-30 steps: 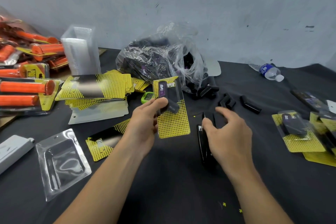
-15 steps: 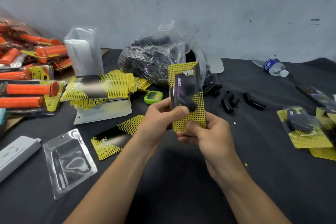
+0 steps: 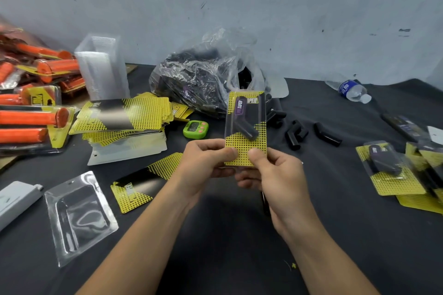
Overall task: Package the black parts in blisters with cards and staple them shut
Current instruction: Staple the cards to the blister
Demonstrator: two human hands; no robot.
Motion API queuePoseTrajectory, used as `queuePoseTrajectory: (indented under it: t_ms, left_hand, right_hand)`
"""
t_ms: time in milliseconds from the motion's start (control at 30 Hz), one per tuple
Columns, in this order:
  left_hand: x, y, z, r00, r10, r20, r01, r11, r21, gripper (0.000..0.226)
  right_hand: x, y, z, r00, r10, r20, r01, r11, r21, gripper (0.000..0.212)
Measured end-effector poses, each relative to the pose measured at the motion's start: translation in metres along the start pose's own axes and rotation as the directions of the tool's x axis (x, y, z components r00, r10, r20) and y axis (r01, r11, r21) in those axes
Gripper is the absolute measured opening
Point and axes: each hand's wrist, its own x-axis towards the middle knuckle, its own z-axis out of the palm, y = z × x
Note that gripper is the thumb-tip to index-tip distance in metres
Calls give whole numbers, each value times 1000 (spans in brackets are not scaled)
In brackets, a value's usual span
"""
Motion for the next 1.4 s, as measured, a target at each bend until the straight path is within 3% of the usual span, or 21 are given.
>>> queuePoseTrajectory:
  t_ms: [167,567,700,833,933,1033,1133,1300,1400]
  left_hand:
    - [-1,2,-1,999,-23,-35,24,999,33,10]
    - [1,-2,-1,999,33,32,-35,998,50,17]
    - [1,-3,1,999,19,38,-18,999,-35,40]
    - [6,-4,-2,996,-59,69,74,968,-239,62]
    - [8,-5,-4,991,-83,104,106,962,-250,62]
    - [10,-7,-7,989,-70,129,89,984,-153,58]
    - [10,-9,-10,986,-47,158,62,994,-89,54]
    - [8,-11,-4,988,-88,131,93,995,-34,29]
    - [9,-8,1,987,-38,153,37,999,8,37]
  right_hand:
    - [2,-2,-8,997,-41,-68,35,995,-94,16]
    - [4,-11,-16,999,-38,-13,35,989,-145,15]
    - [4,-12,-17,1000,-15,-6,15,992,-127,23]
    - [7,-14,-18,995,92,38,-93,995,20,37]
    - [7,-17,-19,986,140,88,-140,990,-12,25]
    - [6,-16,-21,992,83,97,-68,986,-152,13]
    - [7,-14,-22,994,-8,109,44,942,-334,18]
    - [11,-15,-30,987,-122,109,154,918,-365,29]
    - [15,-23,-36,983,-94,158,146,920,-363,34]
